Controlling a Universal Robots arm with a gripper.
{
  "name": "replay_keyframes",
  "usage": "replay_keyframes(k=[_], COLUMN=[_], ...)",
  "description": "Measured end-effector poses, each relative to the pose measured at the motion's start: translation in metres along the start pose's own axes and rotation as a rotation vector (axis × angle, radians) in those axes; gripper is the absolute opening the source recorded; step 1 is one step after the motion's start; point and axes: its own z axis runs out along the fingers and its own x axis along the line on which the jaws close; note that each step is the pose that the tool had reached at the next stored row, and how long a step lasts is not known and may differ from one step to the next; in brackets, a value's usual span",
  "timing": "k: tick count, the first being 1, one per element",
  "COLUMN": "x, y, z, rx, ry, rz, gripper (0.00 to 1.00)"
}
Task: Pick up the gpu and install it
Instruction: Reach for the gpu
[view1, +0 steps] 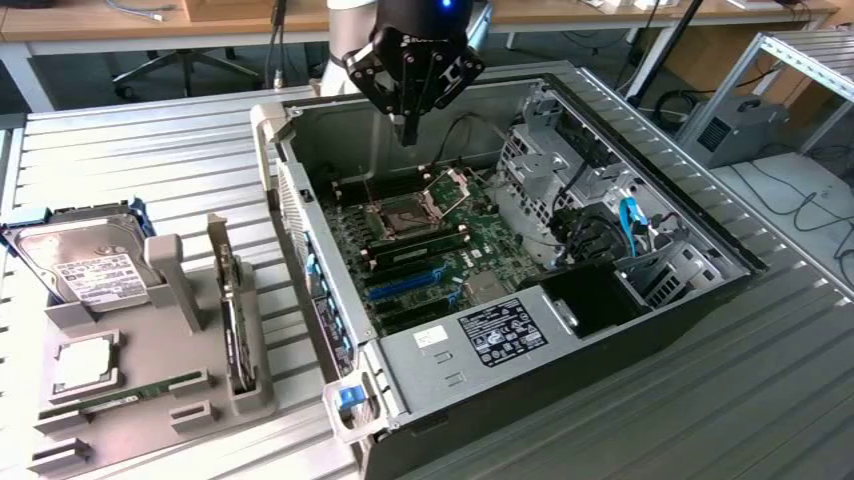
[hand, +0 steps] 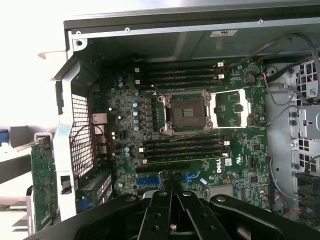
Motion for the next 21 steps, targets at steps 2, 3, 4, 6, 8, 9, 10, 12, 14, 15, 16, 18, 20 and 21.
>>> replay_keyframes(k=[2,3,4,6,8,9,10,12,14,15,16,18,20,21], x=[0.0002,0.0003,0.0007,0.0009,0.0013,0.0022,0.0028,0.003,0.0032,0.0033,0.0035,0.0041,0.005,0.0055], y=[0.0,0.0,-0.0001,-0.0001,-0.0001,-0.0002,-0.0002,-0.0002,-0.0002,-0.0003,-0.0003,-0.0003,-0.0004,-0.0004], z=[0.0,0.0,0.0,0.0,0.0,-0.0001,-0.0001,-0.0001,-0.0001,-0.0001,-0.0001,-0.0001,-0.0001,-0.0001], rx=[0.0,0.0001,0.0,0.0,0.0,0.0001,0.0,0.0,0.0,0.0,0.0,0.0,0.0,0.0001], ry=[0.0,0.0,-0.0001,-0.0001,-0.0001,-0.0001,-0.0001,-0.0001,-0.0001,0.0,-0.0001,-0.0001,-0.0001,-0.0001], rz=[0.0,0.0,0.0,0.0,0.0,0.0,0.0,0.0,0.0,0.0,0.0,0.0,0.0,0.0], gripper=[0.11,0.11,0.11,0.11,0.11,0.11,0.11,0.11,0.11,0.11,0.11,0.11,0.11,0.11])
